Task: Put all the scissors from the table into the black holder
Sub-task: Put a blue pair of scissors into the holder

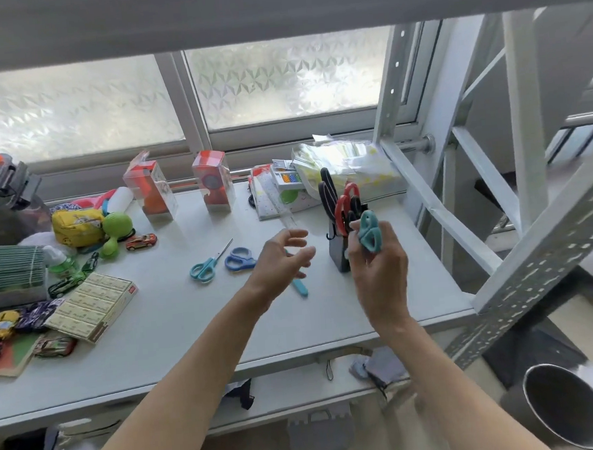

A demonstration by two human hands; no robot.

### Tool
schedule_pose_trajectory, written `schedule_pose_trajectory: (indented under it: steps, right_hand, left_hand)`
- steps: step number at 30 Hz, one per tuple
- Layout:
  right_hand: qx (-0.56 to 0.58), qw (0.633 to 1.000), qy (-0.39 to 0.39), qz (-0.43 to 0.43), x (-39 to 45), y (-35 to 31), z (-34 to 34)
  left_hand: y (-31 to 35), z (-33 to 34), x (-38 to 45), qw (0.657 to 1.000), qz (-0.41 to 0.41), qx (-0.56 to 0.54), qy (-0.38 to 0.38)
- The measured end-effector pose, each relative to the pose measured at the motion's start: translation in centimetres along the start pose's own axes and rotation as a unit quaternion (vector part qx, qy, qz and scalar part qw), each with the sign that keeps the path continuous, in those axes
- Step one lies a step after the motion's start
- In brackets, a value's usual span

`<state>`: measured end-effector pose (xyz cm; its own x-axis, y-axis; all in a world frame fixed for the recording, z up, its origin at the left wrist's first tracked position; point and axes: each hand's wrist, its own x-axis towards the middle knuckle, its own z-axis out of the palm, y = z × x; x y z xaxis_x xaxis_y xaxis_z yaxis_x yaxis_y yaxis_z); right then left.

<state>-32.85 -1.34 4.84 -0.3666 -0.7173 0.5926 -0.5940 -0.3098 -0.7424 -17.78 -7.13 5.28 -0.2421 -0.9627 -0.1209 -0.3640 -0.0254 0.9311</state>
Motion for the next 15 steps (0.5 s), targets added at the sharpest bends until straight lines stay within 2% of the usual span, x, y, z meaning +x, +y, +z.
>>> schedule_pose_trajectory:
  steps: [3,5,9,15]
  right_hand:
    - [0.000,0.998,0.062,0.006,3.1,0.1,-2.2]
    - [-0.014,0.997,0.071,0.009,5.0,0.4,-2.7]
    - [-0.081,0.996,0.014,0.018,7.3,1.8,-1.8]
    - [-0.161,0.983,-0.085,0.009,7.0,3.1,-0.3]
  left_hand:
    - [0.7,1.9,2.0,0.999,0.027,0.040,-0.001]
    - [1.2,2.8,3.5,0.997,0.033,0.065,-0.012]
    - [1.8,4.1,5.4,0.994,0.046,0.096,-0.039]
    - [1.8,4.5,5.8,0.994,0.043,0.082,-0.058]
